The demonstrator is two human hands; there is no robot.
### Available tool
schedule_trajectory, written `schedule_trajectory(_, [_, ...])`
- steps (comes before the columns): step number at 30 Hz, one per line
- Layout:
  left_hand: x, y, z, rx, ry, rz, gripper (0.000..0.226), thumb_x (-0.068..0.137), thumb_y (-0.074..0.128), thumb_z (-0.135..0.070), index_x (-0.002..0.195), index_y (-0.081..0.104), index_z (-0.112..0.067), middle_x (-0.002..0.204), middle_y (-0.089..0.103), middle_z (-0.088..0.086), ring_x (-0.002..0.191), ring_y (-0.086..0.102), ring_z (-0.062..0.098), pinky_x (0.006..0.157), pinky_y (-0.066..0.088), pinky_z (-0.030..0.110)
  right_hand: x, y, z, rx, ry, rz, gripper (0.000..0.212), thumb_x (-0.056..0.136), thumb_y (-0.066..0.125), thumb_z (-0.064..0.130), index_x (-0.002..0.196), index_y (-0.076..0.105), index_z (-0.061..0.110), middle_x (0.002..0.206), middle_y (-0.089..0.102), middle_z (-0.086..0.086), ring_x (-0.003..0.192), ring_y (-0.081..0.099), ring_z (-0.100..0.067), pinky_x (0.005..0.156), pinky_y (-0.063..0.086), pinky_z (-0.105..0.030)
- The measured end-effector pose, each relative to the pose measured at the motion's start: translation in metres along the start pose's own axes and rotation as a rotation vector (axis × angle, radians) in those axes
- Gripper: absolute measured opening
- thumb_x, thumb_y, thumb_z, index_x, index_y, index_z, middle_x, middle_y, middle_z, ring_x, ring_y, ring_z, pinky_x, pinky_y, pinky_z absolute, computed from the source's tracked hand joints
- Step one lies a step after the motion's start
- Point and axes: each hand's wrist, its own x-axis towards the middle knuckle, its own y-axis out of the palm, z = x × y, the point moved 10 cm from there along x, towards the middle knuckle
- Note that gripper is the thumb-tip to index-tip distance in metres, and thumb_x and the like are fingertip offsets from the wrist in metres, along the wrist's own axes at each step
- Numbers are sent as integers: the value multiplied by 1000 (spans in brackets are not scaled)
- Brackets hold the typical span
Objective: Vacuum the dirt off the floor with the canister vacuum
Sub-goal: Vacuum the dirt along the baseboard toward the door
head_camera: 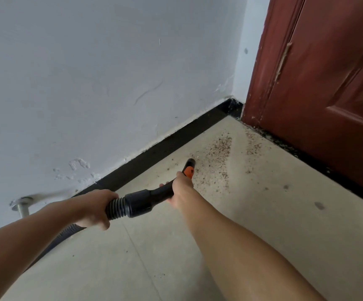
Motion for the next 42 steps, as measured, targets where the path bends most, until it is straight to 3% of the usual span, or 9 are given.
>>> schedule_trajectory(8, [37,-29,-78,-77,139,-95,31,69,70,-12,81,46,-27,83,56,-4,75,53,11,62,43,23,14,-45,81,32,-81,-61,27,100,57,30,114,49,8,89,62,-13,73,64,-30,88,56,-45])
schedule_trajectory(14, [66,-51,-143,-141,247,-190,34,70,72,-14,82,44,-28,81,54,-5,73,53,11,59,41,24,19,-83,150,-24,-171,-119,18,103,52,26,111,43,12,89,58,-16,75,61,-29,97,54,-47])
schedule_trajectory(16, [72,-57,-161,-173,276,-216,32,70,72,-15,87,46,-25,82,54,-4,75,54,13,60,43,26,19,-92,170,-86,-201,-130,21,104,52,27,118,44,14,94,59,-16,79,62,-28,89,56,-45])
schedule_trajectory(19, [79,-62,-181,-215,309,-231,31,72,71,-16,92,48,-21,85,54,-3,80,56,18,64,46,28,16,-97,195,-188,-249,-147,36,104,52,27,139,45,24,107,59,-15,77,63,-25,59,54,-41])
schedule_trajectory(22, [82,-62,-189,-238,323,-212,32,73,71,-18,96,49,-20,86,53,-3,81,55,18,64,44,27,15,-97,207,-261,-260,-152,36,104,51,27,140,46,29,106,60,-13,75,63,-23,52,50,-40])
schedule_trajectory(25, [77,-56,-180,-228,317,-163,30,74,71,-17,94,50,-19,85,53,-3,79,53,16,63,43,27,14,-92,196,-314,-243,-146,31,104,53,27,133,47,21,99,60,-14,76,64,-24,54,52,-40])
schedule_trajectory(28, [66,-43,-157,-200,291,-112,28,73,70,-15,88,48,-22,84,52,-4,75,51,12,62,41,25,16,-80,169,-306,-210,-121,31,103,54,29,124,43,9,99,60,-16,80,64,-26,67,56,-41])
schedule_trajectory(36, [19,-12,-81,-127,184,-54,29,74,71,-17,87,47,-26,84,52,-8,75,49,9,60,37,20,15,-37,83,-251,-137,-47,39,102,54,28,134,44,8,96,60,-16,81,65,-31,64,55,-43])
schedule_trajectory(42, [-18,17,-21,-86,59,8,29,71,71,-18,93,53,-23,89,56,-6,81,53,11,67,43,22,1,-9,14,-233,-65,-15,34,101,56,29,127,45,10,93,59,-16,101,66,-36,74,55,-45])
